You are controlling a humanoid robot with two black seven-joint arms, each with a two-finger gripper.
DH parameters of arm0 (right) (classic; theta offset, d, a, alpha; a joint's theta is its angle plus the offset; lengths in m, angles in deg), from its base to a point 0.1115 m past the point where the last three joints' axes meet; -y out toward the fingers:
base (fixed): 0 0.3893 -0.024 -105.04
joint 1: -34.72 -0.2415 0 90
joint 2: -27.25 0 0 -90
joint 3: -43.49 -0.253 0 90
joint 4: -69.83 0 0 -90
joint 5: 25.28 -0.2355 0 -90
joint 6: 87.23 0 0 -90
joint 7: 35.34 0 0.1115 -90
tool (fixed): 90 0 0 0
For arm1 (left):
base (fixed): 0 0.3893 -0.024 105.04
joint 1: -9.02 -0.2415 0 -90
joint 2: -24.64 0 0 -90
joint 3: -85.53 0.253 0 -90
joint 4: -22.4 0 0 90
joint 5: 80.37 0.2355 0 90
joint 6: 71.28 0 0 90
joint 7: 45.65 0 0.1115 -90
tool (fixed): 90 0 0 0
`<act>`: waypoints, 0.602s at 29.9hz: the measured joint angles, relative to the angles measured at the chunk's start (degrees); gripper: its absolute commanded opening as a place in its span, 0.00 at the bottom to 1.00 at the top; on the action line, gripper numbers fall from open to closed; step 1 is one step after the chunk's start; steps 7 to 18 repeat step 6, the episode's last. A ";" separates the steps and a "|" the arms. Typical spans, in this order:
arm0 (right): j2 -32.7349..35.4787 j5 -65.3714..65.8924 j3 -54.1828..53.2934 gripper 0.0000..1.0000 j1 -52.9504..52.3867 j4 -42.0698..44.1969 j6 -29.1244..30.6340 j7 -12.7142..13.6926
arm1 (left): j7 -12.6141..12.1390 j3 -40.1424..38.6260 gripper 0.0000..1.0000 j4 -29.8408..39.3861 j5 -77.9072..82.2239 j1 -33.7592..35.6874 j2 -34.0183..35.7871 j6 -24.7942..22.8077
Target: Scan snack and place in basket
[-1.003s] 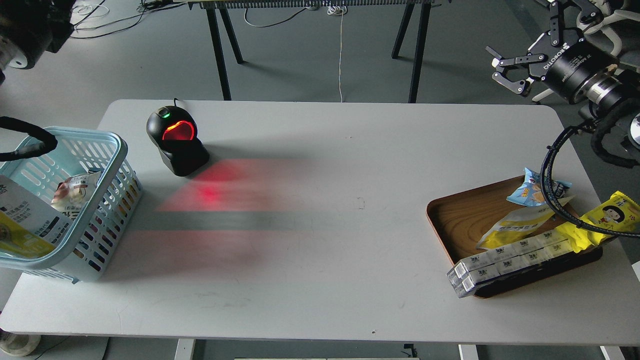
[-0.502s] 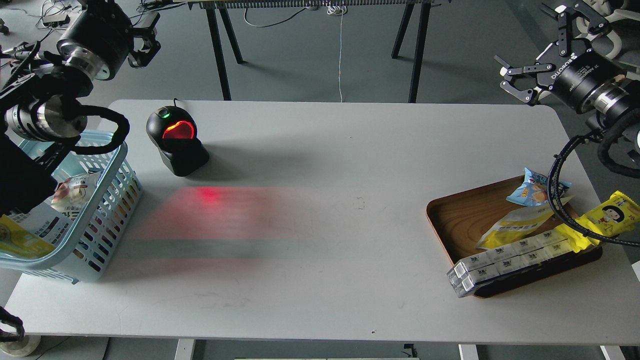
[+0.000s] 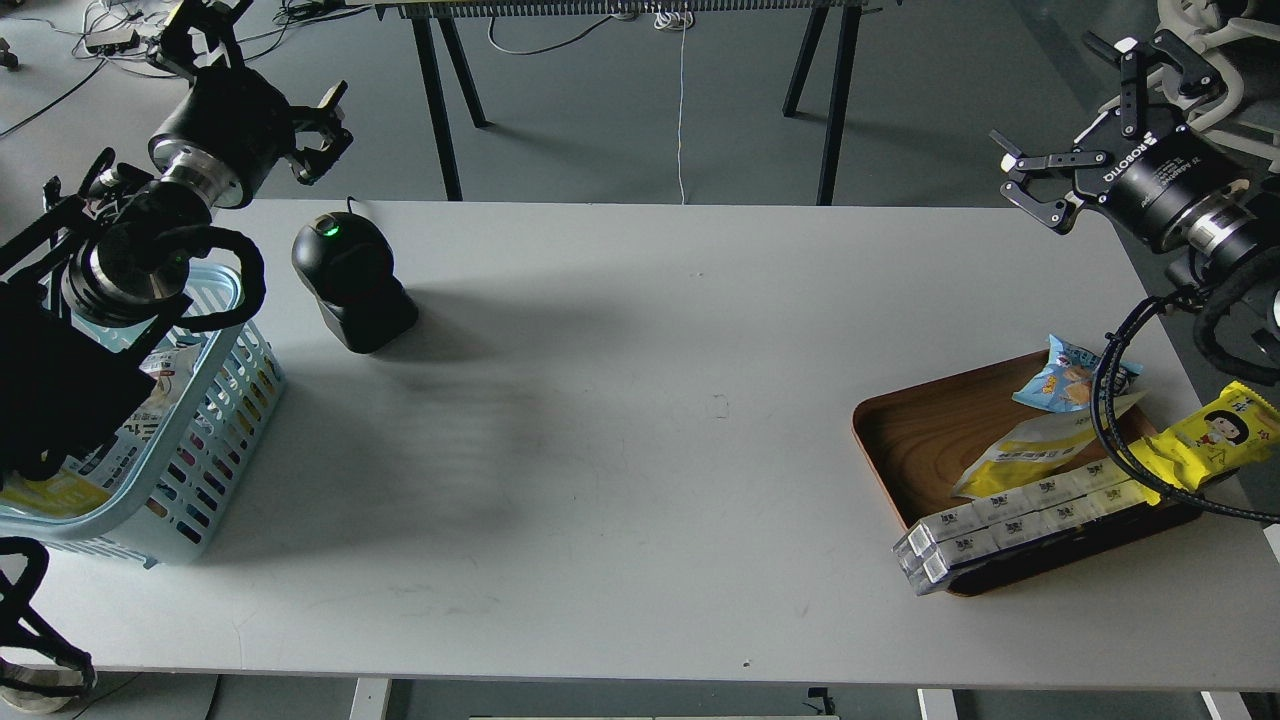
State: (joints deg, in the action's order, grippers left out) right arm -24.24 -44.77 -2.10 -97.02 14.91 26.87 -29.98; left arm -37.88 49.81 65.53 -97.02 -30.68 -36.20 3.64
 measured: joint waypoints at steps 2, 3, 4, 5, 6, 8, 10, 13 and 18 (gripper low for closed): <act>0.00 0.00 -0.93 0.99 0.79 -0.02 0.00 0.00 | 0.00 0.07 1.00 -0.12 -0.04 -0.01 -0.20 -0.08; 0.00 0.00 -1.31 0.99 1.11 -0.02 0.00 0.00 | 0.01 0.10 1.00 -0.14 -0.05 -0.02 -0.38 -0.10; 0.00 0.00 -1.51 0.99 1.28 -0.02 0.00 0.00 | 0.06 0.13 1.00 -0.14 -0.05 -0.02 -0.51 -0.11; 0.00 0.00 -1.68 0.99 1.39 -0.02 0.00 0.00 | 0.18 0.18 1.00 -0.14 -0.05 -0.02 -0.59 -0.13; 0.00 0.02 -1.78 0.99 1.44 -0.05 0.00 0.00 | 0.31 0.25 1.00 -0.14 -0.05 -0.02 -0.63 -0.13; 0.00 0.02 -1.78 0.99 1.44 -0.05 0.00 0.00 | 0.31 0.25 1.00 -0.14 -0.05 -0.02 -0.63 -0.13; 0.00 0.02 -1.78 0.99 1.44 -0.05 0.00 0.00 | 0.31 0.25 1.00 -0.14 -0.05 -0.02 -0.63 -0.13; 0.00 0.02 -1.78 0.99 1.44 -0.05 0.00 0.00 | 0.31 0.25 1.00 -0.14 -0.05 -0.02 -0.63 -0.13; 0.00 0.02 -1.78 0.99 1.44 -0.05 0.00 0.00 | 0.31 0.25 1.00 -0.14 -0.05 -0.02 -0.63 -0.13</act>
